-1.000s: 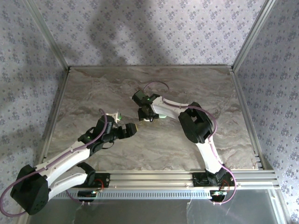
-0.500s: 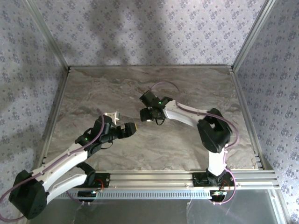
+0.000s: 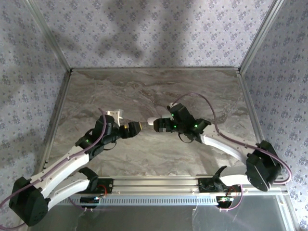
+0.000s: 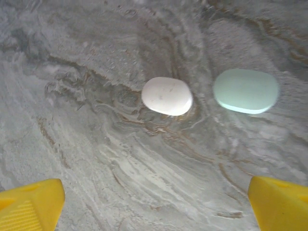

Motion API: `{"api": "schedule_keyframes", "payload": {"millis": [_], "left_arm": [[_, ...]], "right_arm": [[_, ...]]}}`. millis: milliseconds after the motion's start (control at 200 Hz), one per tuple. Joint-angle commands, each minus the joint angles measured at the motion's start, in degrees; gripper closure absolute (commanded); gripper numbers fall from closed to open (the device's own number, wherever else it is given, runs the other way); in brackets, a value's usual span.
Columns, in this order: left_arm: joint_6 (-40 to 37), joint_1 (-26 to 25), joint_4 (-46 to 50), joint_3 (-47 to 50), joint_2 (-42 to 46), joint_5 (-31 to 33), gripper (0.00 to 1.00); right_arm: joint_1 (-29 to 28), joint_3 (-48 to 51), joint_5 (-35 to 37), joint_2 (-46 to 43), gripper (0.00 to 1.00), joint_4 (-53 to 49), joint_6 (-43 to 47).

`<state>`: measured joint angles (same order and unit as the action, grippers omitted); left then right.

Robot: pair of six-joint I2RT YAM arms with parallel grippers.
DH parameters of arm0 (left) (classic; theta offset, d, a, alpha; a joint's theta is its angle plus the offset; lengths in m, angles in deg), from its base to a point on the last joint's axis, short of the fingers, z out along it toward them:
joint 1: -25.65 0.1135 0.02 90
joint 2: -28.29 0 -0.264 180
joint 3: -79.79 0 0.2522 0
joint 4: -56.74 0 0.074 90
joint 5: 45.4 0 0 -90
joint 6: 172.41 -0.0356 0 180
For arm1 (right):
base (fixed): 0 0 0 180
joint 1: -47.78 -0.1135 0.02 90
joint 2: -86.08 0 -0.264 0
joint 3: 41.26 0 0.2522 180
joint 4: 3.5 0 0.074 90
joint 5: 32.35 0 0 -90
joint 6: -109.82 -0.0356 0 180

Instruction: Insert the wireless bluetooth earbuds into the charging case

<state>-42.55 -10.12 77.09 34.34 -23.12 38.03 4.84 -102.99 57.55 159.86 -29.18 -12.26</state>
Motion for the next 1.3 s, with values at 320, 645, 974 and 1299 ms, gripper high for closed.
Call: {"api": "schedule_keyframes", "payload": {"millis": [320,645,974,1299], "left_arm": [[-11.22,11.73,8.46,-4.25,2.99,13.93,0.0],[-20.26,25.73,-0.23,1.7,1.87,16.94,0.0],[-34.31,30.43,-23.36,10.79,-5.02,19.57,0.0],[-34.52,33.89,-44.33,12.27,-21.57,17.12,0.0]], "right_arm": [[18.57,19.28,18.13,-32.82,0.0,-4.36,6.72],[31.26,32.14,23.52,-46.07,0.0,7.8,17.46],[42.8,38.08,21.01,-30.72,0.0,29.54,20.56],[44.35,34.03,18.8,-7.69,0.0,49.71,23.23]]}}
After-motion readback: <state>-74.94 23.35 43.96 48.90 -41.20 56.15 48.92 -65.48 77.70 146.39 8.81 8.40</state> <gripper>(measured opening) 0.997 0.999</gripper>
